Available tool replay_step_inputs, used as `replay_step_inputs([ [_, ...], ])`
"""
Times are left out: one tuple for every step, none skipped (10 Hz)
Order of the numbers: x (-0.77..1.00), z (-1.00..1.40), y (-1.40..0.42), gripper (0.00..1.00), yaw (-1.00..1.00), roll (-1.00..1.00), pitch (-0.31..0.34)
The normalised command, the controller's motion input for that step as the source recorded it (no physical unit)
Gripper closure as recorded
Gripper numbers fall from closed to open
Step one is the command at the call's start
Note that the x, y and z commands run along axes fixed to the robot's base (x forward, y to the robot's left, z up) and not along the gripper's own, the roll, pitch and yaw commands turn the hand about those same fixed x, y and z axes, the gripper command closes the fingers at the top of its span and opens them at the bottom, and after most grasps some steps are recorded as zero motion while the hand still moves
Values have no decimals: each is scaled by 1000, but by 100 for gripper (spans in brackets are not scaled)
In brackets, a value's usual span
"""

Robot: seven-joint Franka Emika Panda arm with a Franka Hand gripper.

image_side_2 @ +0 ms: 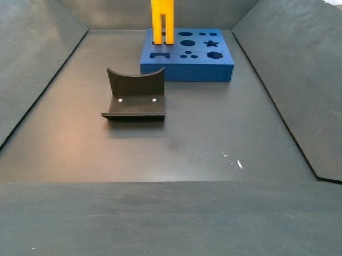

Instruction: Insert the double-square object.

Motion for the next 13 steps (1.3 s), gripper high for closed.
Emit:
replay_step_inputs([
  [0,-180,-23,100,0,-26,-31],
  [0,-166,-60,100,14,-60,-34],
  [91,-217,-60,100,9,-59,-40],
  [183,-240,-89,100,9,-57,-46],
  [211,-274,-54,100,0,-44,-51],
  [166,-309,-9,100,0,0,-61],
  [0,-326,0,100,0,16,-50],
  [0,-423,0,100,0,39,-80],
  [0,-626,0,100,0,0,-170],
  [-26,-771,0,100,0,0,-229],
  [-34,-786,0,100,0,0,-234],
  [-43,-746,0,100,0,0,-227],
  [0,-49,0,100,0,34,0],
])
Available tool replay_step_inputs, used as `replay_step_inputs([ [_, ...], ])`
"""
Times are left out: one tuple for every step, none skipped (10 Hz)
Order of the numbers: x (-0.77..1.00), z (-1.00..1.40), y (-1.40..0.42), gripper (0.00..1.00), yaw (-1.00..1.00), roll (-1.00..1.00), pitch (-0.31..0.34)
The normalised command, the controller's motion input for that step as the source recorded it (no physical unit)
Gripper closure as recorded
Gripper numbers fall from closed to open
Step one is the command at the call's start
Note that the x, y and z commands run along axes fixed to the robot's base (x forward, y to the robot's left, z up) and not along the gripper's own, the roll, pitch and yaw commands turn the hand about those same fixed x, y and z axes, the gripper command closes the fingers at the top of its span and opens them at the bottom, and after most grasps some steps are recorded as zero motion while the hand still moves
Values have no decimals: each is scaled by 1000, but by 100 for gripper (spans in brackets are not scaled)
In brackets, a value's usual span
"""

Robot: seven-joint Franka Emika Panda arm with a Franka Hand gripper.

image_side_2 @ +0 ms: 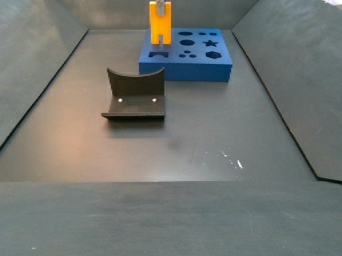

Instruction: Insert the double-square object.

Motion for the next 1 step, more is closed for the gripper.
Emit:
replay_step_inputs([
  [0,0,0,100,0,0,0],
])
